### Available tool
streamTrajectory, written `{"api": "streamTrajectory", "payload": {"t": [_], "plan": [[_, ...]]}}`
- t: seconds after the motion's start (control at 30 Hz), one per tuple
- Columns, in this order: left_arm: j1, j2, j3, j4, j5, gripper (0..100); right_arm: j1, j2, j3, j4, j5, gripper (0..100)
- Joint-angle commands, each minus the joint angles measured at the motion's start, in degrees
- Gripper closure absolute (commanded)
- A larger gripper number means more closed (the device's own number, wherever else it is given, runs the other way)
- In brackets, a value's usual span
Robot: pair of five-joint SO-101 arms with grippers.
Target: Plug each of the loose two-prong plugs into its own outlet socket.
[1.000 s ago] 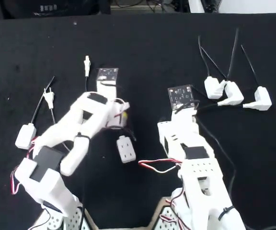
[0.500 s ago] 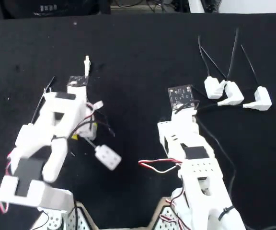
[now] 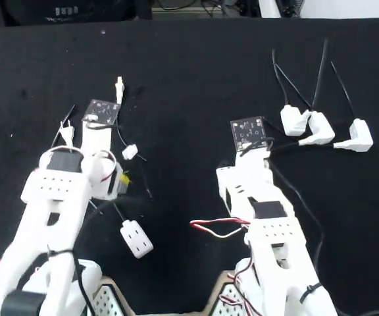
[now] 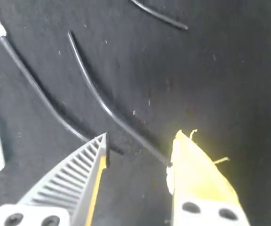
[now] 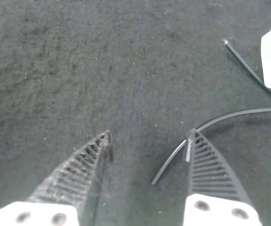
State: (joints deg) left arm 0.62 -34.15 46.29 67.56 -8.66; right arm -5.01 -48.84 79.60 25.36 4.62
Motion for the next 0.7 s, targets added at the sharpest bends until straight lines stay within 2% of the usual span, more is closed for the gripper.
{"api": "streamTrajectory", "payload": {"t": [0.0,0.13,0.23,0.33,0.4,0.57,0.67], "plan": [[-0.4,-5.0,1.3,8.3,-16.3,77,0.7,-1.5,-2.5,-1.2,-0.2,75.8],[-1.3,-5.1,5.7,15.0,-31.2,79,0.7,-1.5,-2.6,-1.2,-0.3,75.8],[-0.9,-5.3,9.9,12.6,-32.2,79,1.1,-1.5,-2.8,-1.3,-0.4,75.8],[1.9,-5.1,14.1,5.6,-26.3,79,1.1,-1.5,-3.2,-1.1,-0.4,75.8],[6.5,-5.2,16.3,2.0,-20.2,79,1.1,-1.5,-3.2,-1.1,-0.4,75.8],[21.1,-5.1,17.7,-5.4,0.4,79,1.1,-1.5,-3.2,-1.1,-0.3,75.8],[24.5,-5.0,18.9,-13.2,11.3,78,1.1,-1.5,-3.2,-1.1,-0.3,75.8]]}}
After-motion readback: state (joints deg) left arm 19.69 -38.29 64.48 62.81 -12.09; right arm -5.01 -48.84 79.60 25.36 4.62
